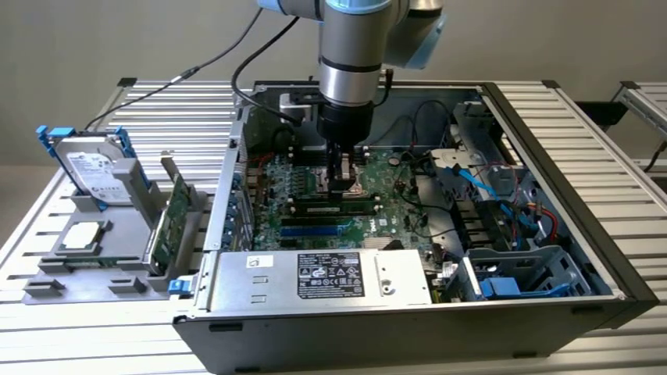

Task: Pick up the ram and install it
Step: 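Press down the ram until it locks into place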

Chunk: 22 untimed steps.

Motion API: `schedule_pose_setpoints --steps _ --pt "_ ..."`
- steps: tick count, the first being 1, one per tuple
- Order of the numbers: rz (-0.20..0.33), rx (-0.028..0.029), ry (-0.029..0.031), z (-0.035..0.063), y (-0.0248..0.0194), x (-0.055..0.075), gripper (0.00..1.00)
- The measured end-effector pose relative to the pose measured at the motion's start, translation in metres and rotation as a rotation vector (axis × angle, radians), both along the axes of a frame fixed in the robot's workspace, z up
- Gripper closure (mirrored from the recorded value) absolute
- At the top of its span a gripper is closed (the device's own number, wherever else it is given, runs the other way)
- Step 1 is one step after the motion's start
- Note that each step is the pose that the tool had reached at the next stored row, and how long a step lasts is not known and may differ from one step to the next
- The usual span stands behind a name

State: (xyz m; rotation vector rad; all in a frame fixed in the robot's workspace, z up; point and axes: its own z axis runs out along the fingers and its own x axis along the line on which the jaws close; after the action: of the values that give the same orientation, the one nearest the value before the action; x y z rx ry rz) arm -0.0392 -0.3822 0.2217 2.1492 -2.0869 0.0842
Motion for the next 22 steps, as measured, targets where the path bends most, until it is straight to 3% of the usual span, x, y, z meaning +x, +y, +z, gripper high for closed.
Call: schedule_pose_setpoints --steps 2,6,22 --pt "0.000 0.0029 -0.0012 0.0042 0.0003 0.000 0.89" --pt "0.000 0.0007 -0.0002 0.0187 0.0001 0.000 0.89" --pt "0.000 0.0006 0.0003 0.0188 0.0001 0.000 0.89"
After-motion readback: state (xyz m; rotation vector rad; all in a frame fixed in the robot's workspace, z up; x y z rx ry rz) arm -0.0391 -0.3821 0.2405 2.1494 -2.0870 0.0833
